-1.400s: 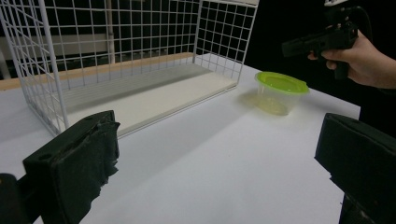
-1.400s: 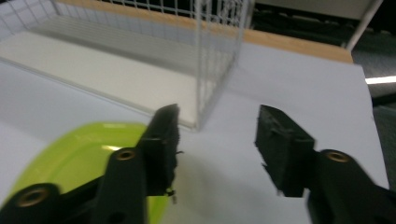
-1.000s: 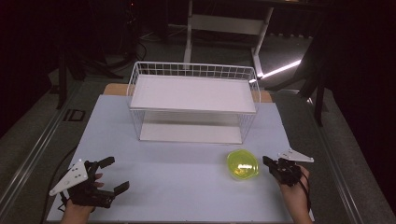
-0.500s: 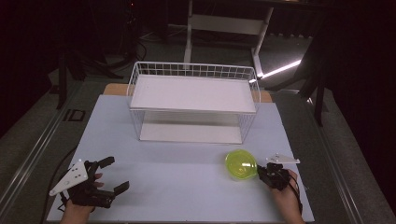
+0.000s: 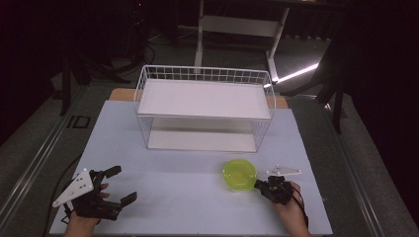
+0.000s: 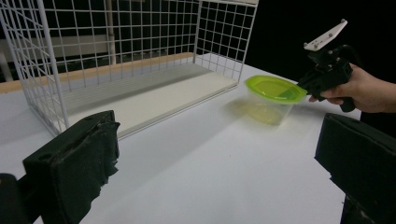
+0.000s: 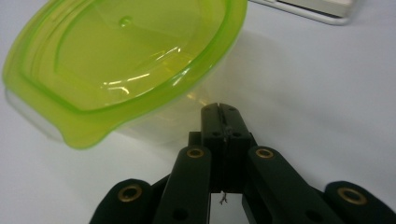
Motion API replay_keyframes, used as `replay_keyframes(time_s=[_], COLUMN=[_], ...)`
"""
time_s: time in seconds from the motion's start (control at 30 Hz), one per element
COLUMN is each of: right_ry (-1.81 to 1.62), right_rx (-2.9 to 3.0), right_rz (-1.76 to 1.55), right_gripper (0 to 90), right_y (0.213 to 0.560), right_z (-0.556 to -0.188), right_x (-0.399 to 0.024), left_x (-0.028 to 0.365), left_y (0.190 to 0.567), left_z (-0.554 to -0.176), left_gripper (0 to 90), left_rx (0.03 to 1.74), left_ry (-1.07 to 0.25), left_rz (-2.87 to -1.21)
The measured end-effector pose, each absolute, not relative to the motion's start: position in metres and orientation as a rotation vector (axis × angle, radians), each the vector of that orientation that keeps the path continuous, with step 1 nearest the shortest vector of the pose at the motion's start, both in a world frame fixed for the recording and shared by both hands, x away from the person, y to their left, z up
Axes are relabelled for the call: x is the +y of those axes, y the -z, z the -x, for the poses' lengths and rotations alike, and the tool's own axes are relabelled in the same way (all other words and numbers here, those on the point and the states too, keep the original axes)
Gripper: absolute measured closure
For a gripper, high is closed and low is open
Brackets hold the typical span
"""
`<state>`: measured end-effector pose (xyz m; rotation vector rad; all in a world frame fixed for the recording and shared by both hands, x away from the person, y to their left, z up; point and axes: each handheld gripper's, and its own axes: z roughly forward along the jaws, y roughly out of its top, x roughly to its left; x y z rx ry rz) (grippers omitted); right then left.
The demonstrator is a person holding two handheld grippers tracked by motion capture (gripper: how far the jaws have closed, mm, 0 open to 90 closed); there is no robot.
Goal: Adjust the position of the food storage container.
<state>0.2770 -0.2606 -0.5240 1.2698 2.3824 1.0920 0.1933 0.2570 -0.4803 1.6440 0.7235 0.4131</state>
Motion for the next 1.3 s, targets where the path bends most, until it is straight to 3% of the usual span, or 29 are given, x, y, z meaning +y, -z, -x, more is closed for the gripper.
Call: replay_keyframes(time_s=[1.07, 1.3], right_ry=[-1.128, -1.074], right_rx=[2.544, 2.448], right_rz=[-1.114, -1.161], right_gripper=[90.0, 90.0], right_y=[0.526, 0.520], right_z=[-0.275, -0.296], right_x=[-0.197, -0.208], left_x=[0.256, 0.256], left_y=[0.480, 0.480], left_z=[-0.194, -0.194], left_gripper=[0.4, 0.4], left_rx=[0.717, 0.716], left_ry=[-0.406, -0.406], left_rz=[-1.645, -1.644])
